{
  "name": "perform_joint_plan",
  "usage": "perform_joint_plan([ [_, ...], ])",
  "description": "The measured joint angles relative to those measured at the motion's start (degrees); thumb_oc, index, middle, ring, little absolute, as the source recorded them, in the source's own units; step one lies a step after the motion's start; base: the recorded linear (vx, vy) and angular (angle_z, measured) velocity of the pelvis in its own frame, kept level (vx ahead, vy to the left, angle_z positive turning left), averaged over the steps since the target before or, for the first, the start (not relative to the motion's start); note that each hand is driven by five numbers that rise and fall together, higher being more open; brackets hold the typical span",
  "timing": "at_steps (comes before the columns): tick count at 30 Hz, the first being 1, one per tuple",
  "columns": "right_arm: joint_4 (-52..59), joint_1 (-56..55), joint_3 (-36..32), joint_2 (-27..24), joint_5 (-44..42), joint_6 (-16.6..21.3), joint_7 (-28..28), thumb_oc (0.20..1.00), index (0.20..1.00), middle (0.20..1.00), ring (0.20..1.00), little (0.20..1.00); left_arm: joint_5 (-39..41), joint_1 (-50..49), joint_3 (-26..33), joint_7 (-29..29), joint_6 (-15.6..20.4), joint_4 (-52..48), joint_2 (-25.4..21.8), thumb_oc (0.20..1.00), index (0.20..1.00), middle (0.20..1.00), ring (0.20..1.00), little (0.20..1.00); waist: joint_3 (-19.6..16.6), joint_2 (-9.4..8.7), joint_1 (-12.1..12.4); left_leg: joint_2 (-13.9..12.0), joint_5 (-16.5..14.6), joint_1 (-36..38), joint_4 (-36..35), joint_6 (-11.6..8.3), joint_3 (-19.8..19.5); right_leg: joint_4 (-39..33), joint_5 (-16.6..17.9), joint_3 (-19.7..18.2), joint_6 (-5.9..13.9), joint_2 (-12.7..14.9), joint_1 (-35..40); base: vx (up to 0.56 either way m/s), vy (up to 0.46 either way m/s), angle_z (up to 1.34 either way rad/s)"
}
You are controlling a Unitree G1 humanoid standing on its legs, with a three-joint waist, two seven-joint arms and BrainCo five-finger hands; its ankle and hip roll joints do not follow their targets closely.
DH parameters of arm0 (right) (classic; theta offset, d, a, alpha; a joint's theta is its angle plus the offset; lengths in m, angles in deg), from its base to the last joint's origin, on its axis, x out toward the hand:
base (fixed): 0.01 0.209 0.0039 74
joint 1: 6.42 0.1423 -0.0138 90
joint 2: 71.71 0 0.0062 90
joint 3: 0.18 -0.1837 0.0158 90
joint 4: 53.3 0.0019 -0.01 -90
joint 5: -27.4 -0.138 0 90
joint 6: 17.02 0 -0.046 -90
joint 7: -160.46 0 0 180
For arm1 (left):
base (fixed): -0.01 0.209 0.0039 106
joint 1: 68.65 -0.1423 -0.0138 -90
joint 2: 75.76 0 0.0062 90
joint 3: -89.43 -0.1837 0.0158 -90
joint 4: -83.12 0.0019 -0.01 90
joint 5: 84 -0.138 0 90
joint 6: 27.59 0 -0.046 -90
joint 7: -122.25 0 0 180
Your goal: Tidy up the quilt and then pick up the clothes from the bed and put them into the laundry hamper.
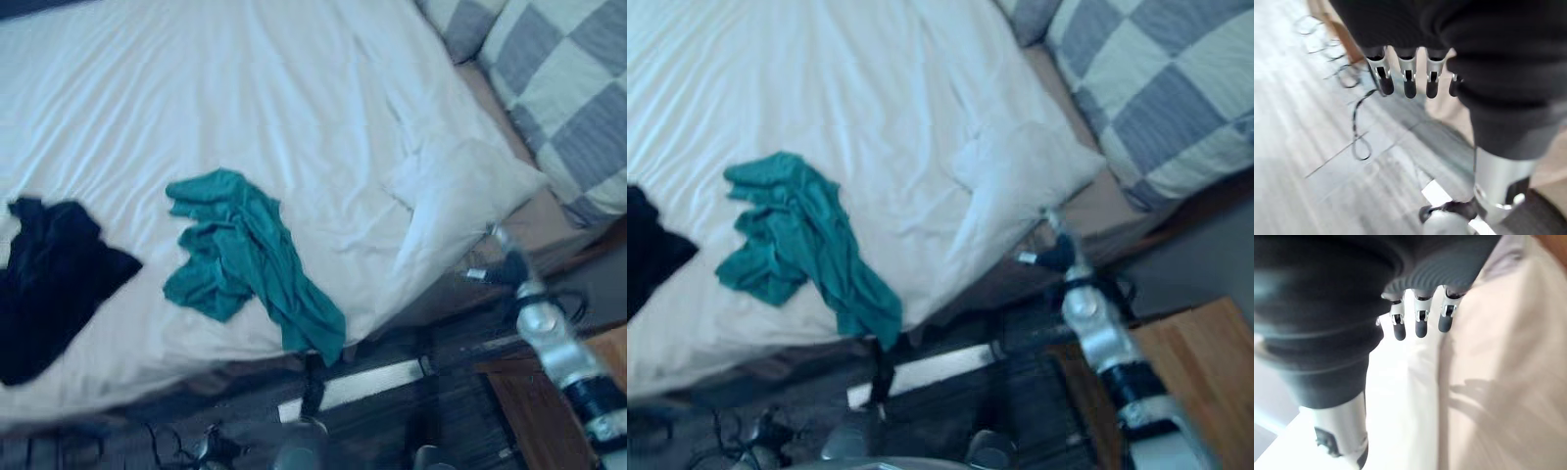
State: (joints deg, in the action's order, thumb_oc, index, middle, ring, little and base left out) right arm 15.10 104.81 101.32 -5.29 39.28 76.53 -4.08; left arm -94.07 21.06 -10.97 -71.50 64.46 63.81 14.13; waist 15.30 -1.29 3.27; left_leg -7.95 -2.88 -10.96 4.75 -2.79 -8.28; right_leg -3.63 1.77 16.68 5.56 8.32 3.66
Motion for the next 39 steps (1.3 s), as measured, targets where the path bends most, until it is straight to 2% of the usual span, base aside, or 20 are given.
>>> perform_joint_plan([
  [1,-0.1,1.6,-0.2,-2.8,1.2,-0.8,1.4,1.0,1.0,1.0,1.0,1.0,0.1,-0.4,-0.3,0.1,0.0,-0.8,0.6,1.0,1.0,1.0,1.0,1.0,0.3,-0.07,-0.9,-1.6,1.3,-2.7,2.9,-1.06,8.2,-0.8,-0.1,4.0,-0.18,-0.2,0.8,-0.11,-0.296,1.63],
  [2,-0.3,4.7,1.4,-4.5,1.8,-2.2,2.5,1.0,1.0,1.0,1.0,1.0,0.0,-1.6,-0.5,0.1,0.1,-1.5,0.5,1.0,1.0,1.0,1.0,1.0,1.2,-1.56,-1.3,-2.5,2.5,-4.8,6.9,-0.19,19.2,-0.9,-0.2,6.3,-0.46,0.1,0.4,-0.09,-0.257,1.45],
  [3,-0.4,8.1,2.5,-5.5,2.1,-2.7,3.1,1.0,1.0,1.0,1.0,1.0,-0.1,-1.7,-0.5,0.1,-0.1,-2.4,0.2,1.0,1.0,1.0,1.0,1.0,1.7,-1.23,-1.2,-1.2,3.2,-5.6,9.0,1.28,24.5,-0.8,-0.2,7.5,-0.45,0.6,0.4,0.1,-0.187,1.09],
  [4,-0.5,9.6,2.3,-5.3,3.5,-2.7,3.6,1.0,1.0,1.0,1.0,1.0,-0.1,-1.7,-1.0,0.0,-0.3,-3.5,0.0,1.0,1.0,1.0,1.0,1.0,1.7,0.21,-0.8,0.4,8.8,-3.0,4.4,3.09,25.0,0.5,-0.3,8.6,-0.36,-0.4,0.5,0.18,-0.142,1.09],
  [5,-0.9,9.4,3.2,-6.0,3.8,-2.6,3.5,1.0,1.0,1.0,1.0,1.0,-0.2,-1.3,-1.0,0.1,-0.5,-3.8,-0.3,1.0,1.0,1.0,1.0,1.0,1.7,0.58,-1.0,1.0,11.0,-3.1,3.0,3.08,27.2,0.9,-0.3,9.4,-0.35,-0.4,1.3,0.19,-0.187,1.19],
  [6,-2.5,10.3,3.7,-7.2,4.0,-2.5,3.2,1.0,1.0,1.0,1.0,1.0,-0.2,-1.2,-2.4,0.2,-0.1,-5.1,-0.3,1.0,1.0,1.0,1.0,1.0,1.7,2.63,-0.7,0.2,11.1,-2.7,1.5,4.46,28.4,3.4,-2.0,10.4,-0.01,-0.8,0.0,0.03,-0.124,0.76],
  [8,-8.3,20.6,6.8,-7.2,3.9,-3.0,3.4,1.0,1.0,1.0,1.0,1.0,-0.2,-0.8,-3.3,0.5,-0.1,-6.3,-2.6,1.0,1.0,1.0,1.0,1.0,2.0,2.27,1.1,1.6,11.0,-3.0,-2.2,4.53,27.9,-1.6,-1.9,8.8,0.38,0.6,-3.7,-0.16,-0.11,0.28],
  [10,-20.2,34.8,11.5,-7.3,3.4,-2.7,5.0,1.0,1.0,1.0,1.0,1.0,-0.1,1.9,-5.0,0.0,0.2,-7.5,-5.1,1.0,1.0,1.0,1.0,1.0,3.7,4.33,0.5,2.0,11.4,-6.3,-4.1,3.45,23.7,-0.9,0.8,8.2,1.18,0.5,-8.5,-0.15,-0.041,0.49],
  [12,-27.8,43.2,14.4,-6.7,2.3,-3.3,5.5,0.944,0.944,0.944,0.944,0.944,-0.1,3.6,-5.9,0.0,0.7,-7.7,-6.0,1.0,1.0,1.0,1.0,1.0,4.3,5.05,2.2,0.6,11.8,-9.2,-5.8,0.74,25.1,-0.1,2.1,7.9,1.05,-0.7,-12.3,-0.09,0.009,0.0],
  [13,-31.4,45.3,15.8,-5.8,1.5,-2.8,5.7,0.304,0.304,0.304,0.304,0.304,0.1,3.4,-6.3,-0.1,0.7,-7.5,-5.7,1.0,1.0,1.0,1.0,1.0,5.2,5.32,2.4,0.2,12.7,-9.9,-5.8,0.86,25.3,0.1,2.9,8.1,0.55,-0.9,-13.0,-0.09,0.024,-0.08],
  [14,-36.8,47.6,17.7,-4.1,1.4,-2.9,5.6,0.2,0.2,0.2,0.2,0.2,0.2,3.2,-7.4,-0.1,0.8,-7.1,-5.2,1.0,1.0,1.0,1.0,1.0,6.5,5.27,2.6,0.1,12.9,-9.9,-5.8,0.78,25.7,0.7,2.9,7.7,0.56,-0.9,-13.7,-0.08,0.021,-0.12],
  [16,-45.0,47.7,20.4,-3.7,0.9,-3.0,5.4,0.2,0.2,0.2,0.2,0.2,0.6,3.6,-7.9,-0.1,1.0,-6.8,-3.8,1.0,1.0,1.0,1.0,1.0,8.3,5.12,3.3,0.2,13.2,-10.2,-5.8,1.18,26.5,2.2,2.7,6.8,0.38,-0.3,-15.1,-0.06,0.028,-0.15],
  [18,-46.4,42.9,17.2,-3.7,0.5,-3.1,7.2,0.2,0.2,0.2,0.2,0.2,1.1,4.9,-8.1,-0.7,1.3,-7.2,-2.5,1.0,1.0,1.0,1.0,1.0,10.1,4.57,2.7,1.0,13.6,-10.2,-5.8,1.82,26.6,2.7,2.9,6.6,0.52,0.5,-15.2,-0.04,0.033,0.01],
  [23,-19.7,18.2,2.0,-6.6,0.5,-1.8,8.2,0.2,0.2,0.2,0.2,0.2,2.3,5.6,-6.0,-2.0,1.7,-10.5,-2.7,1.0,1.0,1.0,1.0,1.0,11.4,1.6,1.3,1.4,13.4,-6.0,-5.9,2.3,26.2,2.1,2.8,6.6,0.69,0.7,-10.3,-0.03,0.021,0.1],
  [26,-13.3,6.1,-1.6,-6.3,0.8,-0.9,7.3,0.2,0.2,0.2,0.2,0.2,2.3,5.9,-5.8,-2.0,1.2,-10.1,-3.1,1.0,1.0,1.0,1.0,1.0,11.3,0.2,0.2,1.4,13.3,-3.7,-5.9,2.33,26.5,1.6,2.6,6.3,0.63,0.7,-8.0,0.01,0.028,-0.05],
  [29,-10.1,-12.6,-13.7,0.1,2.0,-0.6,5.5,0.2,0.2,0.2,0.2,0.2,0.8,5.4,-2.3,-1.2,-0.2,-9.8,-3.5,1.0,1.0,1.0,1.0,1.0,11.0,-1.22,-2.4,1.7,12.2,0.9,-6.5,2.56,26.5,0.0,2.6,6.6,0.64,0.6,-2.8,0.06,0.062,-0.01],
  [30,-11.6,-14.0,-13.4,1.0,1.7,-1.1,5.6,0.696,0.696,0.696,0.696,0.696,0.8,4.4,-2.0,-1.2,-0.2,-9.4,-3.9,1.0,1.0,1.0,1.0,1.0,10.5,-1.65,-2.7,1.8,11.5,2.3,-7.0,1.94,26.6,-0.2,2.4,6.3,0.87,0.6,-1.7,0.04,0.04,-0.19],
  [31,-14.6,-16.6,-14.8,3.0,1.1,-1.8,5.4,1.0,1.0,1.0,1.0,1.0,0.2,4.0,-2.6,-1.1,-0.5,-8.9,-4.2,1.0,1.0,1.0,1.0,1.0,9.0,-2.88,-4.8,2.0,10.5,3.2,-7.5,0.96,27.4,-1.1,2.1,5.1,1.0,0.8,-1.2,0.02,0.048,-0.34],
  [35,-18.5,-21.0,-16.7,6.3,-1.9,-3.6,5.5,1.0,1.0,1.0,1.0,1.0,0.1,4.2,-2.2,-0.8,-1.0,-8.5,-3.5,1.0,1.0,1.0,1.0,1.0,7.3,-3.13,-7.8,1.9,10.5,3.6,-8.0,0.78,28.3,-1.1,2.2,4.2,1.05,0.9,-1.5,0.06,0.069,-0.15],
  [39,-27.8,-26.9,-25.2,15.0,-12.4,-5.5,6.1,1.0,1.0,1.0,1.0,1.0,0.0,1.4,-0.9,0.2,-2.3,-6.6,-0.6,1.0,1.0,1.0,1.0,1.0,0.9,-2.52,-8.1,2.1,10.6,5.5,-9.8,0.63,29.3,-1.1,2.3,3.6,1.13,1.0,-1.0,0.01,0.08,-0.11],
])
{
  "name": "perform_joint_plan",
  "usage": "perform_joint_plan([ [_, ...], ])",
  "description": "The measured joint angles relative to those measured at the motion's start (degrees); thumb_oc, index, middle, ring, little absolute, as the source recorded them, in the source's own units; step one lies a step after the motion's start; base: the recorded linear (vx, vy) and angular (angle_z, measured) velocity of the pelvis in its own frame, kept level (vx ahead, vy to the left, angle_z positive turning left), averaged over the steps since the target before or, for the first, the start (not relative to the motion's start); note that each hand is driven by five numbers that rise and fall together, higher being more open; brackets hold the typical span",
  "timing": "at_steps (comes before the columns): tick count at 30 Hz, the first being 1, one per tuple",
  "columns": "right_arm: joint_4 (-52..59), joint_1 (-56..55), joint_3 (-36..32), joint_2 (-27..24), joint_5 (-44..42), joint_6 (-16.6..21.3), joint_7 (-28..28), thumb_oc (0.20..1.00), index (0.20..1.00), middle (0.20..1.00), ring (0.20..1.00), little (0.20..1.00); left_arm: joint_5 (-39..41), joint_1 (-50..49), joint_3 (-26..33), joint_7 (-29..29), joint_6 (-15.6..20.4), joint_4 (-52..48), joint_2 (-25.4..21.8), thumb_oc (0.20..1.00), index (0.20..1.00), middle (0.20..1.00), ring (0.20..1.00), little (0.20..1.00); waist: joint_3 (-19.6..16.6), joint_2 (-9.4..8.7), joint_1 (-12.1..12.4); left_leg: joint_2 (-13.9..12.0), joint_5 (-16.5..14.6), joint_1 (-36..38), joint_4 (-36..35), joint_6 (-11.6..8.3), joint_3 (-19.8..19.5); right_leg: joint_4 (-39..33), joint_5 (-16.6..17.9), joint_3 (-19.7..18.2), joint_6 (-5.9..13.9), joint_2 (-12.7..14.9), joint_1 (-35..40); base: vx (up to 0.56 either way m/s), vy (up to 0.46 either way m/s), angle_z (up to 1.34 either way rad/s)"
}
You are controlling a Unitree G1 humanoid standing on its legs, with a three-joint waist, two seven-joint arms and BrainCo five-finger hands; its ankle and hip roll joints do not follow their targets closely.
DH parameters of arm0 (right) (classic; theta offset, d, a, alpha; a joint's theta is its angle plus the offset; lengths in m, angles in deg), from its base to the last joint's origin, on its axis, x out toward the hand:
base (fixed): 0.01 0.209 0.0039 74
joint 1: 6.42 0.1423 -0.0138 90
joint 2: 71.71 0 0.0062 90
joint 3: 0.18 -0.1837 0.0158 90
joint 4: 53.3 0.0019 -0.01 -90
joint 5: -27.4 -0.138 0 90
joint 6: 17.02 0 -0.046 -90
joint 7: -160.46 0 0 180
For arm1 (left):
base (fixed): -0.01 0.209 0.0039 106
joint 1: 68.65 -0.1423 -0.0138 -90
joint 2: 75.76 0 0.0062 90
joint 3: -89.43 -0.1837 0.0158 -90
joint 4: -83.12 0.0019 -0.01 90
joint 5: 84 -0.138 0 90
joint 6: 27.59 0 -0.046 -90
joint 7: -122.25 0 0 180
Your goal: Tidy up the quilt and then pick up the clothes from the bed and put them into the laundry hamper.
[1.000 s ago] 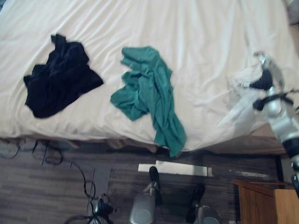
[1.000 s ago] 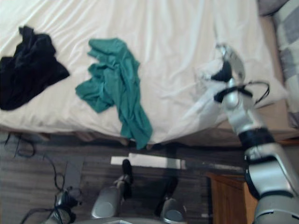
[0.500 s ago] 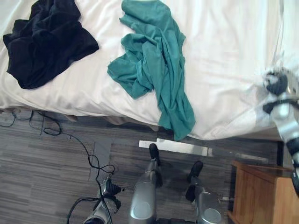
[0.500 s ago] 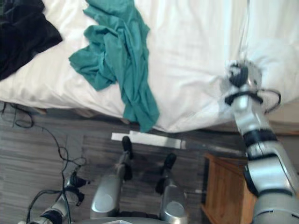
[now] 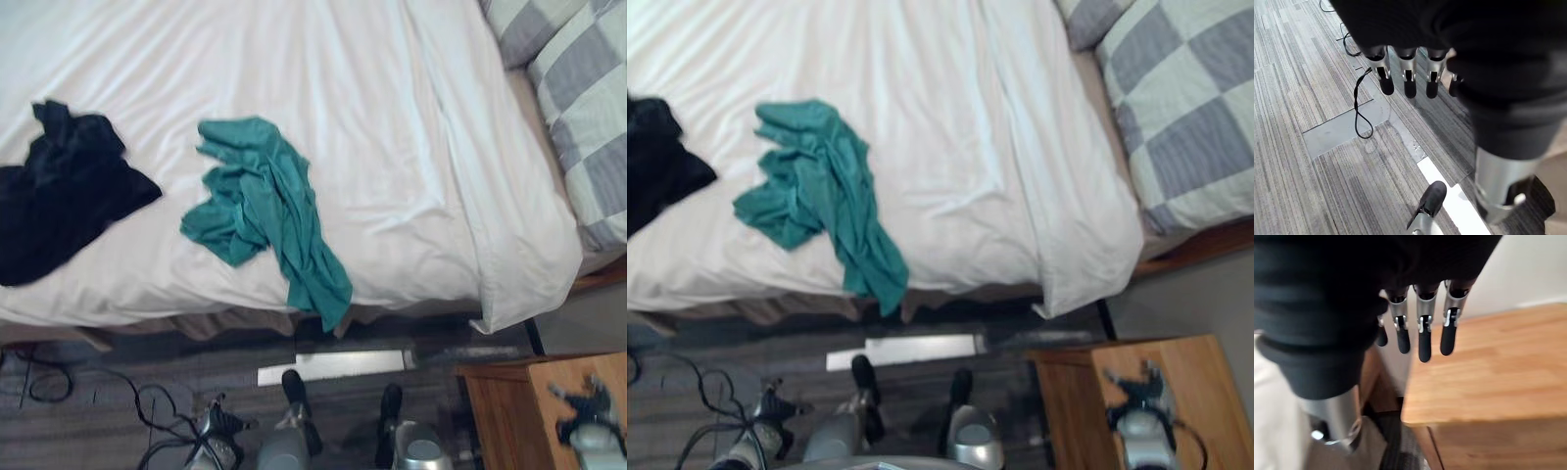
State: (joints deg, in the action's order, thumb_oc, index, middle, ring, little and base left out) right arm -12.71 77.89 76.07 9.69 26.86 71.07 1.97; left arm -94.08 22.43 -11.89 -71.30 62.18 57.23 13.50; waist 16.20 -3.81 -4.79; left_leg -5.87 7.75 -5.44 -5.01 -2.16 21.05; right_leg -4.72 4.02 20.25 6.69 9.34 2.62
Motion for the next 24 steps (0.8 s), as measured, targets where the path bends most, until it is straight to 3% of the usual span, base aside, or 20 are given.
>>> perform_joint_plan([
  [3,6.2,-3.0,-1.2,0.7,-4.5,-0.7,2.0,1.0,1.0,1.0,1.0,1.0,0.0,-1.9,0.1,0.0,-0.3,0.0,0.8,1.0,1.0,1.0,1.0,1.0,-1.1,0.59,-1.5,0.2,-0.5,0.8,0.0,0.24,0.6,0.0,0.0,-1.0,0.12,0.4,0.4,0.03,0.037,-0.17],
  [4,7.5,-3.0,-1.3,0.5,-4.6,-0.7,2.4,0.442,0.442,0.442,0.442,0.442,0.0,-2.0,0.1,0.0,-0.3,0.0,0.8,1.0,1.0,1.0,1.0,1.0,-1.1,0.52,-1.6,0.3,-0.5,0.8,0.0,0.25,0.8,-0.2,0.0,-1.2,0.14,0.4,0.2,0.02,0.035,-0.08],
  [5,10.0,-3.1,-1.6,0.3,-4.7,-1.0,2.7,0.2,0.2,0.2,0.2,0.2,0.0,-2.0,0.1,0.0,-0.3,0.1,0.9,1.0,1.0,1.0,1.0,1.0,-1.1,0.49,-1.6,0.3,-0.5,0.8,0.0,0.25,0.9,-0.3,-0.1,-1.5,0.26,0.4,0.0,-0.01,0.005,-0.25],
  [7,21.5,-1.0,-0.9,-1.8,-4.4,1.0,4.2,0.2,0.2,0.2,0.2,0.2,0.0,-2.5,0.0,0.0,-0.3,0.8,1.2,1.0,1.0,1.0,1.0,1.0,-1.1,0.51,-1.8,0.2,-0.4,0.7,0.0,0.25,1.8,-0.3,0.4,-2.1,0.71,0.6,-0.6,-0.05,-0.021,-0.2],
  [12,23.1,17.6,5.4,-11.6,-4.4,4.5,6.0,0.2,0.2,0.2,0.2,0.2,0.3,-2.1,-1.2,0.0,0.4,0.8,0.7,1.0,1.0,1.0,1.0,1.0,-1.1,1.33,1.0,-0.2,-0.3,-3.7,1.7,0.18,1.4,0.0,1.2,-1.6,0.85,0.6,-4.1,-0.09,-0.049,0.03],
  [14,20.5,26.1,9.3,-14.8,-4.4,5.6,6.2,0.2,0.2,0.2,0.2,0.2,0.5,-0.7,-3.9,0.0,0.3,0.4,0.9,1.0,1.0,1.0,1.0,1.0,0.5,2.82,2.0,-0.3,0.2,-6.2,3.6,-0.19,0.1,0.0,1.6,-0.4,0.85,0.7,-5.2,-0.07,-0.036,0.31],
  [18,12.8,36.8,15.0,-15.2,-3.8,6.1,6.9,0.2,0.2,0.2,0.2,0.2,1.0,0.9,-5.8,-0.3,1.1,-2.2,0.8,1.0,1.0,1.0,1.0,1.0,4.4,6.61,5.4,0.2,0.1,-8.9,4.5,0.18,-1.3,2.6,1.1,1.2,0.39,1.4,-7.5,-0.08,-0.027,0.28],
  [19,7.4,40.3,17.3,-14.3,-3.8,5.6,7.1,0.2,0.2,0.2,0.2,0.2,1.2,2.2,-6.4,-0.4,1.1,-3.3,0.8,1.0,1.0,1.0,1.0,1.0,6.9,8.17,6.4,0.3,0.0,-10.6,5.8,0.39,-1.2,6.0,0.7,1.3,0.44,2.5,-10.1,-0.06,-0.022,0.11],
  [20,4.5,41.1,18.0,-13.6,-3.8,5.4,7.2,0.2,0.2,0.2,0.2,0.2,2.3,3.2,-6.6,-0.5,1.4,-3.7,0.8,1.0,1.0,1.0,1.0,1.0,8.8,8.63,6.5,0.5,-0.3,-11.5,6.6,0.93,-1.3,7.9,-0.2,1.0,0.74,3.1,-11.4,-0.06,-0.025,0.04],
  [23,0.7,43.4,15.4,-7.6,-3.7,9.8,12.0,0.2,0.2,0.2,0.2,0.2,4.4,7.1,-6.2,-2.0,1.5,-3.0,0.2,1.0,1.0,1.0,1.0,1.0,14.4,6.72,5.6,0.7,-1.4,-13.9,10.4,3.06,-1.2,15.9,-4.0,-0.5,0.91,5.5,-16.3,-0.05,-0.009,-0.05],
  [24,1.5,42.7,15.2,-6.8,-3.5,9.8,12.1,0.2,0.2,0.2,0.2,0.2,4.9,8.0,-6.1,-2.4,1.4,-2.8,0.2,1.0,1.0,1.0,1.0,1.0,14.7,5.97,5.4,0.7,-1.5,-13.8,10.4,3.16,-1.2,16.0,-4.0,-0.4,0.95,5.5,-16.1,0.02,0.001,0.05],
])
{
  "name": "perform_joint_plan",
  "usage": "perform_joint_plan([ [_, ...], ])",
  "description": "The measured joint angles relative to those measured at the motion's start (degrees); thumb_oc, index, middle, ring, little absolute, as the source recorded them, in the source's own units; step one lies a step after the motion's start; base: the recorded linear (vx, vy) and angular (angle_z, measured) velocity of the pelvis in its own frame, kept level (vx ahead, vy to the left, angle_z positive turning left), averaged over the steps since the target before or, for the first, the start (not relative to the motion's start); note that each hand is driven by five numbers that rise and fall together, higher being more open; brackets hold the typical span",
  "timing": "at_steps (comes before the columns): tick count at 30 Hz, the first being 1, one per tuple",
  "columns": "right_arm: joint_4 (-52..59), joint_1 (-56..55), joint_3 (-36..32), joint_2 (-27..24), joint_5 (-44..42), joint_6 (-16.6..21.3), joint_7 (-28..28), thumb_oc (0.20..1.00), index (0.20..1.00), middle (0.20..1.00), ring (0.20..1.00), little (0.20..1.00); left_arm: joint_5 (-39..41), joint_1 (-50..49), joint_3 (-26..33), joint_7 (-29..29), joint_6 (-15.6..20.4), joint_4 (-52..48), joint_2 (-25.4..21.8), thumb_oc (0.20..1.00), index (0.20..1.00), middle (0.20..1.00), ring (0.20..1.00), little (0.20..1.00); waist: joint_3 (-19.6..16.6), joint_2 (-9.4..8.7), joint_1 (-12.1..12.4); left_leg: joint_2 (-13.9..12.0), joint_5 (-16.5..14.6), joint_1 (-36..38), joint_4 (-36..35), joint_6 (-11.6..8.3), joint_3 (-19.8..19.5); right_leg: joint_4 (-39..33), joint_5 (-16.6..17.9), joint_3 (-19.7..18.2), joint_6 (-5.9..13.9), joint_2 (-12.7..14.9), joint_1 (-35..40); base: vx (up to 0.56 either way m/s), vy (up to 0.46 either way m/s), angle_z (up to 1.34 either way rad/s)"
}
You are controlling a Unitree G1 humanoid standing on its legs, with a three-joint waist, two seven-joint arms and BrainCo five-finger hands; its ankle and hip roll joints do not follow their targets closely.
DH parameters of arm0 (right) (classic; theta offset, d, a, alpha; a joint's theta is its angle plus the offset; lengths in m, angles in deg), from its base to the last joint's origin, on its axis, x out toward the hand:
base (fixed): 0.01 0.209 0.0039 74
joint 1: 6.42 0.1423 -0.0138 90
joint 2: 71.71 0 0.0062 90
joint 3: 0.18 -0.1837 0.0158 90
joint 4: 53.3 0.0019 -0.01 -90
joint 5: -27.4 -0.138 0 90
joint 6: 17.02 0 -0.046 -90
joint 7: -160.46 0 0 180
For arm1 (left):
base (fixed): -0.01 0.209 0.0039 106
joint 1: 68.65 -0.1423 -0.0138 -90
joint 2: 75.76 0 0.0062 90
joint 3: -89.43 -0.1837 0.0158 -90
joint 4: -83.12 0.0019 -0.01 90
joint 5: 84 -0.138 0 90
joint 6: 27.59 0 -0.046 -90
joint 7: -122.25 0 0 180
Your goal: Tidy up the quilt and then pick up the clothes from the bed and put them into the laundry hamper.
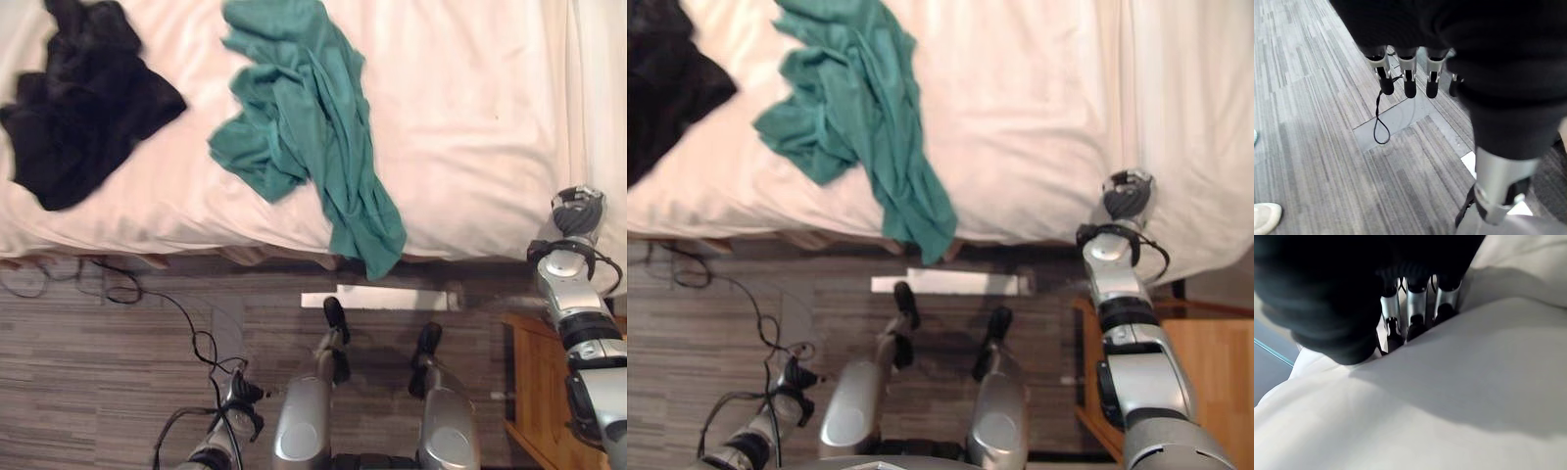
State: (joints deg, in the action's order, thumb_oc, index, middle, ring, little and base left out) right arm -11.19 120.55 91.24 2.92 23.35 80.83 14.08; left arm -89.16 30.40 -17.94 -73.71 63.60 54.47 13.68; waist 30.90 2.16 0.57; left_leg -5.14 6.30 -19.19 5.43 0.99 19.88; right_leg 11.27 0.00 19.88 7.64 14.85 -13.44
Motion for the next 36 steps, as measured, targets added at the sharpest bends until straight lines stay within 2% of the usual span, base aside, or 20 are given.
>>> perform_joint_plan([
  [3,1.2,-5.2,-3.6,4.4,0.7,0.7,-0.1,0.2,0.2,0.2,0.2,0.2,0.4,0.3,1.2,-0.6,0.1,0.0,0.9,1.0,1.0,1.0,1.0,1.0,-0.3,-1.37,-0.6,0.0,-0.2,3.6,-1.3,0.3,-0.2,-1.5,0.0,0.3,0.02,-0.4,3.7,0.04,0.007,0.09],
  [7,-3.2,-15.9,-5.0,10.9,-0.5,0.6,-3.8,0.2,0.2,0.2,0.2,0.2,0.3,-2.2,2.7,-1.7,-0.7,2.2,0.8,1.0,1.0,1.0,1.0,1.0,-2.8,-2.92,-0.7,0.2,-0.4,10.1,-4.7,-1.27,-0.4,-8.2,0.4,1.7,0.5,-2.1,12.6,0.09,-0.005,0.07],
  [8,-13.1,-25.3,-2.1,14.9,-1.1,-4.1,-7.0,0.2,0.2,0.2,0.2,0.2,-0.1,-5.1,2.8,-1.8,-1.3,4.4,1.0,1.0,1.0,1.0,1.0,1.0,-7.9,-3.2,-0.8,0.3,0.0,10.7,-6.2,-1.64,-1.1,-10.0,0.4,2.5,0.5,-2.8,13.9,0.09,-0.024,0.23],
  [9,-18.3,-31.5,1.1,17.5,-0.8,-6.7,-9.0,0.2,0.2,0.2,0.2,0.2,-0.3,-6.7,3.3,-1.8,-1.7,5.6,1.4,1.0,1.0,1.0,1.0,1.0,-9.1,-3.37,-1.7,0.5,0.1,12.3,-6.8,-1.52,-1.5,-10.4,0.4,3.2,0.48,-3.1,15.8,0.09,-0.029,0.22],
  [10,-21.2,-36.1,4.3,19.4,-0.2,-8.4,-10.6,0.313,0.313,0.313,0.313,0.313,-0.6,-8.0,3.4,-1.7,-1.9,7.2,1.6,1.0,1.0,1.0,1.0,1.0,-9.7,-3.6,-2.2,0.5,0.1,14.6,-7.6,-1.5,-1.6,-10.5,0.4,3.5,0.49,-3.2,17.9,0.05,-0.03,-0.08],
  [11,-22.5,-40.2,6.4,20.6,0.2,-10.0,-11.8,1.0,1.0,1.0,1.0,1.0,-0.7,-9.7,3.9,-1.7,-2.0,8.2,1.9,1.0,1.0,1.0,1.0,1.0,-11.8,-4.29,-2.5,0.1,0.0,15.2,-8.0,-1.6,-1.6,-10.0,0.4,3.1,0.5,-3.4,17.4,0.07,-0.037,-0.42],
  [14,-24.4,-42.1,11.3,21.0,4.8,-11.7,-14.9,1.0,1.0,1.0,1.0,1.0,-3.0,-10.8,4.4,-1.3,-2.3,10.2,2.1,1.0,1.0,1.0,1.0,1.0,-14.8,-6.92,-3.3,0.1,0.0,16.6,-10.4,-3.46,-2.5,-15.1,0.9,3.7,0.41,-4.7,20.5,0.07,-0.031,-0.08],
  [15,-23.5,-40.7,13.1,20.8,7.5,-11.8,-15.8,1.0,1.0,1.0,1.0,1.0,-4.4,-11.0,4.6,-1.0,-2.3,11.7,2.1,1.0,1.0,1.0,1.0,1.0,-15.9,-7.25,-2.7,-0.2,-0.4,17.2,-10.5,-4.37,-3.2,-15.5,0.8,4.6,0.34,-5.0,21.6,-0.04,-0.019,0.32],
  [17,-22.2,-37.4,13.8,20.3,10.4,-11.7,-16.4,1.0,1.0,1.0,1.0,1.0,-4.6,-12.5,5.1,-0.3,-2.6,11.7,2.1,1.0,1.0,1.0,1.0,1.0,-18.0,-7.2,-1.2,-0.3,-0.5,16.5,-10.4,-4.24,-3.5,-15.5,0.8,4.8,0.26,-5.2,21.2,-0.05,-0.013,0.22],
  [20,-20.0,-28.3,14.7,16.7,13.3,-10.5,-17.6,1.0,1.0,1.0,1.0,1.0,-4.4,-15.8,7.1,0.4,-2.4,11.7,2.5,1.0,1.0,1.0,1.0,1.0,-20.5,-4.91,2.6,0.0,-0.4,16.2,-10.5,-4.21,-3.4,-13.5,0.7,6.5,0.0,-4.3,21.7,0.05,-0.008,0.47],
  [22,-19.5,-27.4,14.5,16.4,13.6,-10.2,-18.1,1.0,1.0,1.0,1.0,1.0,-1.6,-17.8,11.4,3.4,-1.8,11.0,2.3,1.0,1.0,1.0,1.0,1.0,-20.8,-4.65,3.3,0.2,-0.3,16.3,-10.5,-4.19,-3.5,-13.0,0.7,6.9,0.01,-4.0,21.9,0.02,-0.007,0.23],
  [25,-19.4,-28.1,14.5,16.6,13.7,-10.2,-19.6,1.0,1.0,1.0,1.0,1.0,0.5,-20.0,11.8,5.7,-1.6,10.9,1.3,1.0,1.0,1.0,1.0,1.0,-20.2,-3.34,3.5,0.1,-0.2,16.1,-10.5,-4.04,-4.9,-10.5,-0.6,6.6,-0.35,-3.4,20.5,-0.02,-0.008,0.19],
  [26,-19.8,-28.4,14.9,16.8,14.1,-10.4,-20.2,1.0,1.0,1.0,1.0,1.0,0.4,-20.2,12.2,5.8,-1.3,11.6,0.6,1.0,1.0,1.0,1.0,1.0,-20.3,-3.81,4.0,0.4,0.5,15.8,-10.4,-3.42,-5.0,-11.2,-1.8,6.0,-0.19,-3.3,20.5,0.0,0.0,0.0],
  [29,-21.4,-28.8,14.7,16.0,14.3,-10.8,-20.1,1.0,1.0,1.0,1.0,1.0,0.0,-18.7,13.4,4.8,-1.8,15.1,0.2,1.0,1.0,1.0,1.0,1.0,-20.2,-2.01,4.2,-0.2,0.8,11.6,-7.7,-4.11,-6.2,-13.7,-0.5,7.5,-0.16,-4.6,20.5,-0.03,0.035,0.24],
  [31,-22.5,-29.5,14.8,14.9,14.3,-10.8,-20.1,1.0,1.0,1.0,1.0,1.0,-0.4,-17.4,13.4,4.5,-1.8,15.5,0.4,1.0,1.0,1.0,1.0,1.0,-19.6,-0.39,4.4,-0.3,0.0,9.9,-6.5,-4.78,-4.8,-15.0,0.4,9.6,-0.27,-4.5,21.1,0.07,0.252,0.55],
  [32,-23.1,-30.6,14.1,14.2,14.4,-10.9,-20.0,1.0,1.0,1.0,1.0,1.0,-0.9,-14.7,13.4,4.3,-1.8,15.5,0.5,1.0,1.0,1.0,1.0,1.0,-18.3,-1.57,4.0,-0.7,-1.1,8.9,-3.7,-6.37,-1.9,-16.1,2.3,12.7,0.13,-2.4,22.0,0.06,0.314,0.74],
  [33,-23.2,-31.4,13.6,14.2,14.4,-10.9,-20.1,1.0,1.0,1.0,1.0,1.0,-0.9,-13.8,13.5,4.1,-2.0,15.6,0.5,1.0,1.0,1.0,1.0,1.0,-18.3,-1.95,3.9,-1.4,-1.1,7.6,-0.8,-6.35,-0.8,-15.8,3.7,13.4,0.56,-1.2,22.2,0.09,0.506,0.72],
  [34,-23.1,-31.4,12.8,14.2,14.4,-11.2,-20.1,1.0,1.0,1.0,1.0,1.0,-0.9,-13.5,13.4,3.4,-2.4,15.5,0.6,1.0,1.0,1.0,1.0,1.0,-18.2,-1.96,4.3,-3.8,-2.1,6.3,3.7,-7.49,-0.9,-15.6,3.7,14.1,0.58,-0.3,22.7,0.04,0.428,0.31],
  [35,-23.1,-32.0,12.6,14.3,14.4,-11.3,-20.2,1.0,1.0,1.0,1.0,1.0,-0.9,-13.2,13.3,2.8,-2.3,14.6,0.7,1.0,1.0,1.0,1.0,1.0,-18.1,-2.04,3.9,-6.1,-2.9,6.1,4.4,-8.78,-2.3,-15.3,4.3,13.6,1.36,0.2,23.1,0.05,0.631,0.07],
  [36,-22.8,-32.0,11.9,14.7,14.4,-11.2,-20.2,1.0,1.0,1.0,1.0,1.0,-0.8,-13.1,13.4,2.0,-2.6,14.6,0.7,1.0,1.0,1.0,1.0,1.0,-18.1,-2.09,3.5,-9.3,-4.0,6.2,5.7,-11.06,-4.7,-14.8,4.5,13.1,1.74,0.4,23.1,0.02,0.535,-0.16],
])
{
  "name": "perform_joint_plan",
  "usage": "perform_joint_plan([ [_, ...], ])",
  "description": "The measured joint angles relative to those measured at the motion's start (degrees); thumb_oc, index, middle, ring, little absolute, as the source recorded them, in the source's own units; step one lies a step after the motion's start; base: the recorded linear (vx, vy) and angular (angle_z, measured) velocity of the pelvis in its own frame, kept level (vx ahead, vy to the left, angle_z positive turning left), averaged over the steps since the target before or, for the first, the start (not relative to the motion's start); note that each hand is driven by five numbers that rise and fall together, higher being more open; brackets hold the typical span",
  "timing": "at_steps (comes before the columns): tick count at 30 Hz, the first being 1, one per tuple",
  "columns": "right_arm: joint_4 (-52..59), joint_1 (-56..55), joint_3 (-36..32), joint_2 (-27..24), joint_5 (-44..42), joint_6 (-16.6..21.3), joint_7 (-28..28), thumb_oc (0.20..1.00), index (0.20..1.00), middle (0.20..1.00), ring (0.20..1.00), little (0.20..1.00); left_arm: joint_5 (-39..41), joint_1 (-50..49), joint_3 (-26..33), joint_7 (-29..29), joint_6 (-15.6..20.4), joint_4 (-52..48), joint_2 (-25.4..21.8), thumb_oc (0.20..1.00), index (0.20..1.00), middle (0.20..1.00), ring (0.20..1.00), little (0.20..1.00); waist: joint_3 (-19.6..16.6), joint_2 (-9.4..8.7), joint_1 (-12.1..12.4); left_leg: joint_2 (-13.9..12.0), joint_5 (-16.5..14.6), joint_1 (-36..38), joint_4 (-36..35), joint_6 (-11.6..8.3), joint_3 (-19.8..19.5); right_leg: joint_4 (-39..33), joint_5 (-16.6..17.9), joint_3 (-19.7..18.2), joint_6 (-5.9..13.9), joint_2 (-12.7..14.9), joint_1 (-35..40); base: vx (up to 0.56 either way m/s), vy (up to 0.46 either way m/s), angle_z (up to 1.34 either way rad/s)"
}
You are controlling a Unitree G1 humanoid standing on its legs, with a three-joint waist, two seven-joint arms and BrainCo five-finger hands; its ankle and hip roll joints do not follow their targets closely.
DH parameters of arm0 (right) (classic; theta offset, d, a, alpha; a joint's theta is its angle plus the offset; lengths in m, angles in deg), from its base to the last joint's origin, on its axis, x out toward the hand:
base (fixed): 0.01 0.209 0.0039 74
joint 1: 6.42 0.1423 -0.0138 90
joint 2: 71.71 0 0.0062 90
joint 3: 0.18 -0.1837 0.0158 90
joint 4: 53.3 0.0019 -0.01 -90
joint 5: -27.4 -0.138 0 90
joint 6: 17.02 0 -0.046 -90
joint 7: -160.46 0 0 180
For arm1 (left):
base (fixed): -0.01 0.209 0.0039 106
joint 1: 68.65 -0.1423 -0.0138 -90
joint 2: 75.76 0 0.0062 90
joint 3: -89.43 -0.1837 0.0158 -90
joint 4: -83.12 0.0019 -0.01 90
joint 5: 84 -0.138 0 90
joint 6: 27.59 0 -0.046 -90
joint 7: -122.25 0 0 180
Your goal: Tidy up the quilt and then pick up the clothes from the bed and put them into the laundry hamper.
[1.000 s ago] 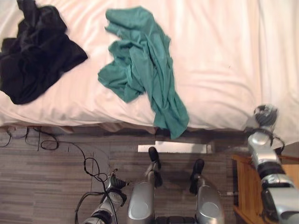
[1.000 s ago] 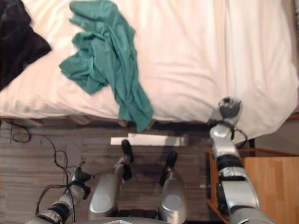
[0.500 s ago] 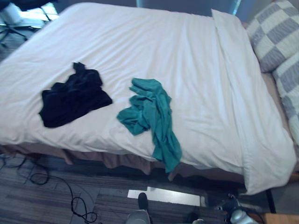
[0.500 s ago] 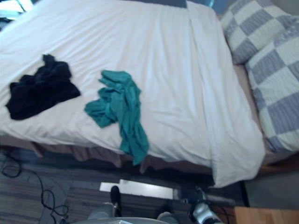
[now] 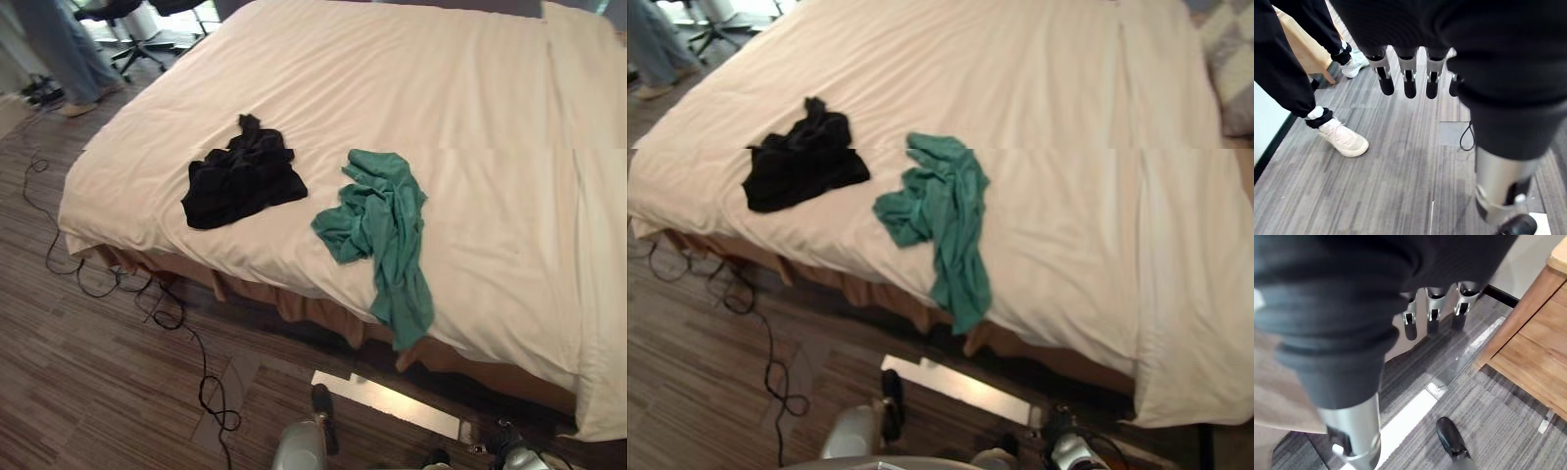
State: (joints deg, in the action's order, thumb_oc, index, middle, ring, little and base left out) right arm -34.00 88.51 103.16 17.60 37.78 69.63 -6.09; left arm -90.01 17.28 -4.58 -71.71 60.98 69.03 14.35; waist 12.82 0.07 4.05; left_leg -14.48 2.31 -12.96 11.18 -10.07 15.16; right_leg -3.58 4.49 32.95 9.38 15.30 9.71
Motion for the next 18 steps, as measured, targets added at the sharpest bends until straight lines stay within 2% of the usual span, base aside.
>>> perform_joint_plan([
  [1,0.3,-0.1,-1.2,0.4,0.0,0.6,-0.1,1.0,1.0,1.0,1.0,1.0,0.0,0.4,-0.2,-0.4,0.0,-0.4,0.2,1.0,1.0,1.0,1.0,1.0,0.1,-0.2,-1.3,-5.2,-0.5,0.6,-0.3,-1.85,-1.6,0.6,0.3,-0.3,0.64,0.4,0.2,0.01,0.582,0.0],
  [2,0.1,-0.6,-2.0,0.0,0.0,0.6,-0.3,1.0,1.0,1.0,1.0,1.0,-0.3,1.1,-1.0,-0.5,0.3,-1.4,0.4,1.0,1.0,1.0,1.0,1.0,0.7,-0.47,-2.3,-7.8,-0.4,1.8,-1.7,-1.86,-1.9,1.3,0.4,0.0,1.02,1.9,1.1,0.0,0.38,0.11],
  [3,0.5,-1.9,-3.7,-0.8,0.1,0.7,-0.6,1.0,1.0,1.0,1.0,1.0,-0.8,1.8,-1.6,-0.7,0.3,-2.1,0.8,1.0,1.0,1.0,1.0,1.0,0.8,-0.46,-2.6,-9.1,-0.2,2.5,-2.4,-3.01,-1.6,2.3,0.8,-0.5,1.74,3.0,1.1,0.03,0.541,0.25],
  [4,-0.5,-3.1,-4.2,-2.2,0.0,0.4,-1.1,1.0,1.0,1.0,1.0,1.0,-1.7,3.1,-3.1,-1.1,0.7,-3.1,1.3,1.0,1.0,1.0,1.0,1.0,0.3,0.58,-2.9,-10.6,0.2,4.7,-3.9,-3.13,0.6,4.0,1.2,0.0,2.21,4.8,1.9,0.03,0.362,0.35],
  [5,-1.1,-4.5,-4.2,-2.9,-0.1,0.0,-1.4,1.0,1.0,1.0,1.0,1.0,-2.1,4.3,-4.2,-1.2,1.1,-4.3,1.2,1.0,1.0,1.0,1.0,1.0,0.8,-0.56,-4.3,-10.3,5.2,5.3,-4.6,-4.92,1.2,4.9,1.7,-0.1,2.8,7.0,2.6,0.04,0.544,0.47],
  [6,-2.4,-4.3,-4.2,-0.4,-0.2,-0.8,-1.9,1.0,1.0,1.0,1.0,1.0,-3.4,7.0,-6.2,-1.7,0.7,-4.1,-1.4,1.0,1.0,1.0,1.0,1.0,1.8,-4.71,-3.7,-5.3,3.9,5.4,-2.6,-2.79,2.1,7.0,3.7,0.2,1.4,12.9,2.8,-0.01,0.432,0.38],
  [7,-3.0,-4.9,-3.8,1.9,-0.1,-0.8,-2.4,1.0,1.0,1.0,1.0,1.0,-4.0,8.7,-7.5,-1.8,1.1,-4.8,-3.4,1.0,1.0,1.0,1.0,1.0,1.9,-6.33,-3.5,-3.5,3.6,5.3,-2.7,-1.53,2.4,10.6,6.8,0.5,-2.1,15.2,0.1,0.01,0.554,0.13],
  [8,-3.3,-5.3,-3.9,3.8,-0.1,-0.6,-2.8,1.0,1.0,1.0,1.0,1.0,-4.3,9.8,-7.8,-1.6,1.0,-6.2,-5.2,1.0,1.0,1.0,1.0,1.0,1.9,-6.75,-3.0,-3.0,3.2,4.7,-1.1,0.11,2.8,13.4,13.2,-1.4,-3.08,16.2,-2.8,0.03,0.532,0.03],
  [9,-3.6,-4.5,-2.9,4.7,0.1,-1.3,-1.8,1.0,1.0,1.0,1.0,1.0,-4.3,12.0,-10.3,-1.5,0.9,-6.1,-6.5,1.0,1.0,1.0,1.0,1.0,2.4,-6.91,-2.5,-2.1,1.9,4.5,1.2,2.25,3.7,17.5,24.4,-3.9,-7.63,18.3,-5.3,0.08,0.423,0.24],
  [10,-4.6,-5.2,-1.8,4.3,0.3,-1.6,-2.2,1.0,1.0,1.0,1.0,1.0,-4.3,13.6,-12.3,-1.4,1.0,-6.4,-6.2,1.0,1.0,1.0,1.0,1.0,2.5,-6.75,-2.7,-1.2,-0.2,5.8,1.3,5.11,4.3,23.4,25.7,-4.2,-9.26,20.1,-8.4,0.14,0.471,0.26],
  [11,-4.5,-5.3,-0.9,4.5,0.3,-1.5,-2.3,1.0,1.0,1.0,1.0,1.0,-4.3,13.9,-12.6,-1.4,1.1,-7.4,-6.5,1.0,1.0,1.0,1.0,1.0,2.6,-7.1,-2.1,-0.8,-1.6,7.6,0.7,6.85,4.7,27.6,24.7,-4.4,-8.56,20.5,-11.3,0.22,0.501,0.26],
  [12,-4.1,-5.1,-0.4,4.1,0.4,-1.3,-2.2,1.0,1.0,1.0,1.0,1.0,-4.3,15.3,-14.5,-1.1,0.8,-7.4,-5.9,1.0,1.0,1.0,1.0,1.0,3.9,-4.26,-2.6,-2.5,-3.5,9.2,0.4,7.13,2.8,33.5,12.7,-6.2,-1.22,14.8,-12.9,0.31,0.467,0.16],
  [13,-4.1,-5.2,-0.2,4.2,0.3,-0.8,-2.5,1.0,1.0,1.0,1.0,1.0,-4.3,15.5,-15.2,-0.8,0.8,-7.5,-5.7,1.0,1.0,1.0,1.0,1.0,4.3,-3.09,-2.8,-3.1,-3.4,10.3,-1.4,7.23,2.0,36.0,6.2,-7.2,0.13,10.9,-14.5,0.31,0.389,0.22],
  [15,-2.5,-6.2,0.1,4.3,-0.9,-0.5,-3.5,1.0,1.0,1.0,1.0,1.0,-4.8,15.6,-16.6,0.3,0.6,-8.3,-5.0,1.0,1.0,1.0,1.0,1.0,4.3,-2.86,-3.9,-1.7,-2.2,12.1,-5.5,8.81,1.2,36.8,-1.4,-7.1,0.34,3.0,-18.5,0.21,0.193,0.31],
  [16,-2.0,-5.4,0.0,4.4,-2.3,-0.4,-3.8,1.0,1.0,1.0,1.0,1.0,-6.5,15.1,-16.9,1.8,0.6,-6.2,-4.1,1.0,1.0,1.0,1.0,1.0,4.6,-3.42,-6.4,0.8,-1.7,13.2,-8.3,9.22,0.5,30.5,-5.2,-6.5,0.32,-2.1,-20.6,0.3,0.324,0.66],
  [17,-2.0,-5.3,0.0,4.3,-3.0,-0.5,-3.9,1.0,1.0,1.0,1.0,1.0,-8.2,13.2,-16.0,3.0,0.1,-4.9,-1.5,1.0,1.0,1.0,1.0,1.0,4.8,-3.8,-8.7,4.2,-1.5,16.0,-9.9,9.47,0.7,23.9,-5.3,-4.7,0.17,-4.2,-21.2,0.51,0.442,0.95],
  [18,-3.1,-6.1,-1.0,4.3,-3.7,-0.7,-4.3,1.0,1.0,1.0,1.0,1.0,-10.4,11.2,-17.5,4.2,0.3,-3.8,0.2,1.0,1.0,1.0,1.0,1.0,4.7,-5.44,-8.8,8.2,-4.2,18.5,-7.5,8.72,1.1,21.1,-6.7,-0.3,-4.97,-0.6,-19.3,0.36,0.37,0.71],
])
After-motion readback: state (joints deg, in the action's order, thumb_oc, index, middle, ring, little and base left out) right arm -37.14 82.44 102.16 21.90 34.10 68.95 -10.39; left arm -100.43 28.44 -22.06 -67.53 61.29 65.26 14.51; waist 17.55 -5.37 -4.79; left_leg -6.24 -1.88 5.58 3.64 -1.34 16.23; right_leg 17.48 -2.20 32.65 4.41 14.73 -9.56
